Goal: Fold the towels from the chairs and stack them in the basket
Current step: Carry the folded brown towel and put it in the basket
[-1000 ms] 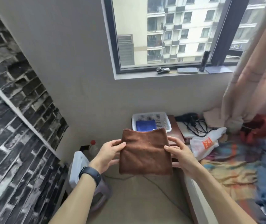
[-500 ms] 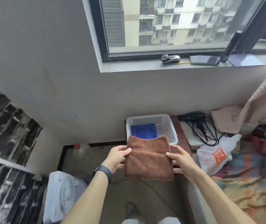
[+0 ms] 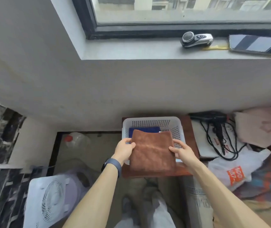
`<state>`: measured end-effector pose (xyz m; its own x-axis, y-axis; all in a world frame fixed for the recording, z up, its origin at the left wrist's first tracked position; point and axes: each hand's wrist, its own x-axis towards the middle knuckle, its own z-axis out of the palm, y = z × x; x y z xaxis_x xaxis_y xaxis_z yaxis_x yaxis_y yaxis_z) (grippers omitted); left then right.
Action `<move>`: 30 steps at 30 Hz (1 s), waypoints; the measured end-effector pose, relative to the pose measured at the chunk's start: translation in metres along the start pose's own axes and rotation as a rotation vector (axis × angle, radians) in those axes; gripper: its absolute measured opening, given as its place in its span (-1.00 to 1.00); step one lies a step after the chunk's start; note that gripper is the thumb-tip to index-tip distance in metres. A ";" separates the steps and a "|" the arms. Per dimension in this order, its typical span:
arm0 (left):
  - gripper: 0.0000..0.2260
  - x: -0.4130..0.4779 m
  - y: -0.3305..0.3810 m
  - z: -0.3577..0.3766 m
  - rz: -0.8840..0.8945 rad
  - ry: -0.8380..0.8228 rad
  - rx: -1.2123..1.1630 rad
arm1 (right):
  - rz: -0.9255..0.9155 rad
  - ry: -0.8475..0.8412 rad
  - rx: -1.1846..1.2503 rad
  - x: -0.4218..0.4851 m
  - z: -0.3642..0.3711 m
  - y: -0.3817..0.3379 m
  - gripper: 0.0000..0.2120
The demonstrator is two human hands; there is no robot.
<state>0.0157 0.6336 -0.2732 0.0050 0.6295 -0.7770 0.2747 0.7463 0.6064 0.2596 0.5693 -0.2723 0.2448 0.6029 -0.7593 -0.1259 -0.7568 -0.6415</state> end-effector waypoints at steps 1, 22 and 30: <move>-0.82 0.012 0.002 0.005 -0.004 0.014 0.042 | 0.019 -0.007 -0.011 0.014 0.000 -0.003 -0.70; -0.71 0.091 0.015 0.046 -0.060 0.361 0.595 | 0.194 -0.033 0.010 0.135 0.031 0.013 -0.64; -0.67 0.083 0.025 0.049 -0.132 0.424 0.618 | 0.147 0.065 0.093 0.137 0.038 0.020 -0.67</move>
<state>0.0703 0.6941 -0.3305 -0.4010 0.6658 -0.6292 0.7365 0.6428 0.2108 0.2540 0.6466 -0.3930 0.2785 0.4679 -0.8388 -0.2527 -0.8068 -0.5340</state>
